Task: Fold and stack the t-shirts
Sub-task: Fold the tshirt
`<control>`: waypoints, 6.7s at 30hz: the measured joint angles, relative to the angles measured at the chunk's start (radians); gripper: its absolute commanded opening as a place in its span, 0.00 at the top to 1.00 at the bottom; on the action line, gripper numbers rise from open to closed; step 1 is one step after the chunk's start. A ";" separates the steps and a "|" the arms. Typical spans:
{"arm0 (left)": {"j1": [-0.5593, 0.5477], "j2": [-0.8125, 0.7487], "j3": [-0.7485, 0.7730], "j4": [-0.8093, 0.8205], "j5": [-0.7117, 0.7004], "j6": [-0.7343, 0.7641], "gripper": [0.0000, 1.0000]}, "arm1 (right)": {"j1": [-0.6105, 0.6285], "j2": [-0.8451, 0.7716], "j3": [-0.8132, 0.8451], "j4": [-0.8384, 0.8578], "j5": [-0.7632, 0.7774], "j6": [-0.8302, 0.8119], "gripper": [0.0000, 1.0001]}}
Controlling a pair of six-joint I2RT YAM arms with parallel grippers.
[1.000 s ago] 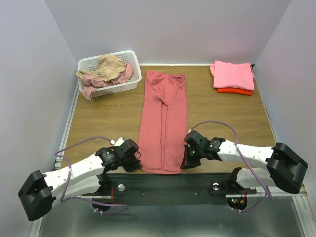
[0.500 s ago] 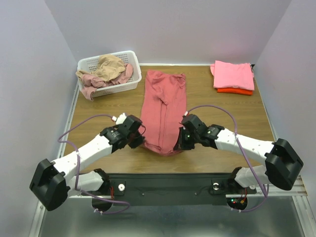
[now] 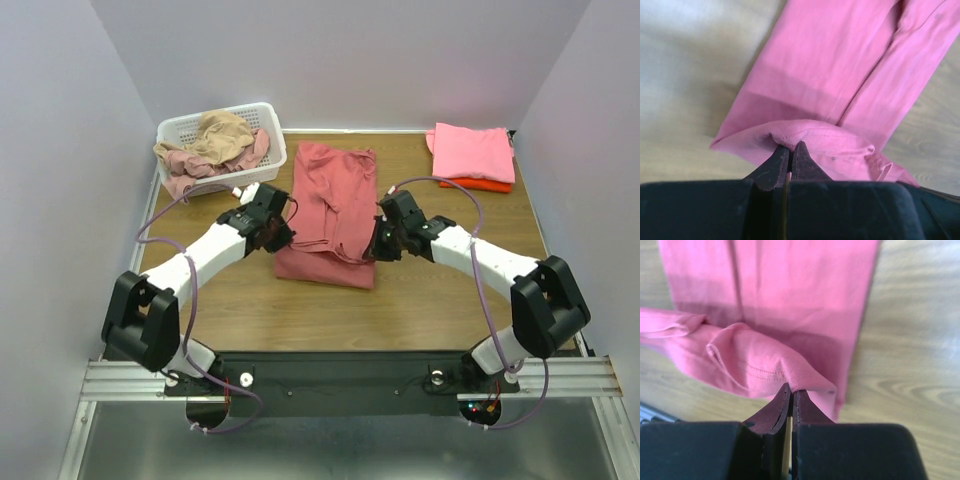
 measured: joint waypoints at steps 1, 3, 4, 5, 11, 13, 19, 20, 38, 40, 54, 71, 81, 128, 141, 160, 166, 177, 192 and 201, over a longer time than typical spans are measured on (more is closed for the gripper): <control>0.011 0.030 0.029 0.006 0.000 0.021 1.00 | -0.012 0.015 0.008 0.000 0.000 -0.007 1.00; 0.021 0.083 0.084 0.009 0.000 0.048 1.00 | -0.035 0.046 0.031 -0.001 0.001 -0.020 1.00; 0.024 0.109 0.109 0.013 0.000 0.064 1.00 | -0.046 0.060 0.046 -0.004 0.002 -0.024 0.99; 0.027 0.135 0.134 0.013 0.000 0.079 1.00 | -0.057 0.073 0.061 -0.002 0.002 -0.027 1.00; 0.048 0.290 0.277 0.010 0.002 0.140 1.00 | -0.099 0.126 0.136 0.003 0.003 -0.037 1.00; 0.058 0.341 0.320 0.010 -0.002 0.153 1.00 | -0.110 0.151 0.154 0.011 0.003 -0.037 1.00; 0.077 0.397 0.362 0.008 -0.007 0.178 1.00 | -0.138 0.233 0.192 0.023 0.003 -0.036 1.00; 0.079 0.401 0.366 0.010 -0.007 0.183 1.00 | -0.143 0.245 0.201 0.023 0.001 -0.038 1.00; 0.118 0.558 0.505 0.048 0.037 0.290 0.57 | -0.208 0.414 0.356 0.045 -0.053 -0.088 0.91; 0.121 0.565 0.514 0.050 0.048 0.307 0.33 | -0.216 0.447 0.369 0.046 -0.069 -0.092 0.72; 0.109 0.362 0.365 0.085 0.105 0.349 0.04 | -0.230 0.381 0.346 0.051 -0.111 -0.137 0.01; 0.119 0.135 -0.119 0.208 0.078 0.248 0.13 | -0.124 0.186 -0.019 0.097 -0.114 -0.051 0.16; 0.152 0.153 -0.155 0.295 0.100 0.225 0.41 | -0.122 0.155 -0.092 0.189 -0.116 0.061 0.38; -0.241 -0.767 -0.567 0.236 0.204 -0.146 1.00 | -0.097 -0.602 -0.266 -0.243 -0.154 0.076 1.00; -0.202 -0.528 -0.245 0.164 -0.005 -0.047 1.00 | -0.097 -0.298 0.125 -0.239 0.064 0.021 1.00; 0.132 -0.204 -0.068 0.268 0.120 0.154 1.00 | -0.248 0.130 0.406 -0.123 -0.090 -0.055 0.99; 0.184 -0.058 0.011 0.300 0.166 0.201 1.00 | -0.269 0.195 0.444 -0.111 -0.117 -0.058 1.00; 0.217 0.163 0.146 0.335 0.187 0.245 1.00 | -0.325 0.390 0.556 -0.059 -0.167 -0.092 1.00; 0.233 0.432 0.358 0.302 0.151 0.273 0.23 | -0.366 0.670 0.775 -0.023 -0.218 -0.133 0.22; 0.230 0.394 0.349 0.298 0.204 0.303 0.02 | -0.374 0.649 0.729 -0.014 -0.219 -0.182 0.00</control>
